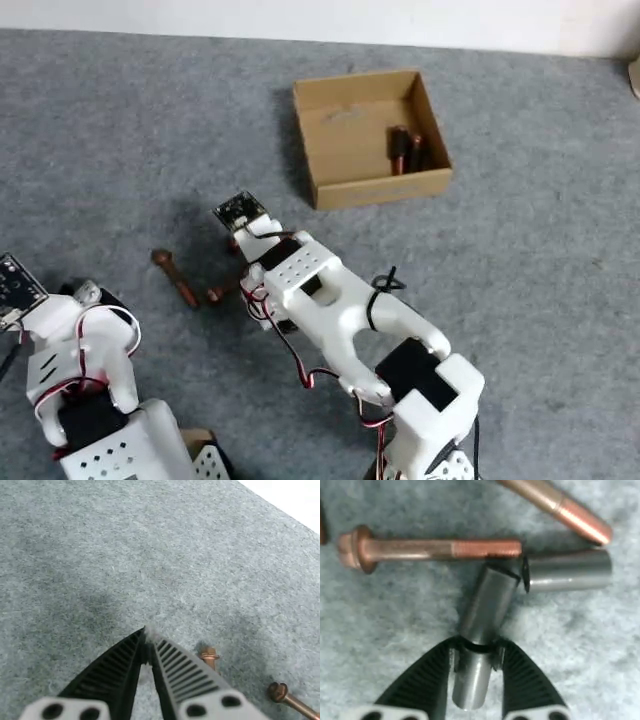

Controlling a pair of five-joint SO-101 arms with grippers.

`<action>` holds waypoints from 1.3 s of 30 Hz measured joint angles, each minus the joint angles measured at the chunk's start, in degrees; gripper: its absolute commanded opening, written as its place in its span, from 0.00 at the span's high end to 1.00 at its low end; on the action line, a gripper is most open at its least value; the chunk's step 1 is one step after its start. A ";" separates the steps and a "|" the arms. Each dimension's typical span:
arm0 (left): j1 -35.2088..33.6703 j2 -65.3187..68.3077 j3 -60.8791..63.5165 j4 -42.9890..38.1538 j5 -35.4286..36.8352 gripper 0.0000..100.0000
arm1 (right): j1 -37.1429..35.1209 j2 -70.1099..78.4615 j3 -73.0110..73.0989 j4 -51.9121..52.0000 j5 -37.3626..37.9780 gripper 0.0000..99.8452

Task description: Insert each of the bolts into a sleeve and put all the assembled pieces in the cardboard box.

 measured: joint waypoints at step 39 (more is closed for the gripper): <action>2.46 0.00 0.00 -0.09 0.00 0.99 | 7.38 -5.45 5.19 4.75 -0.18 0.78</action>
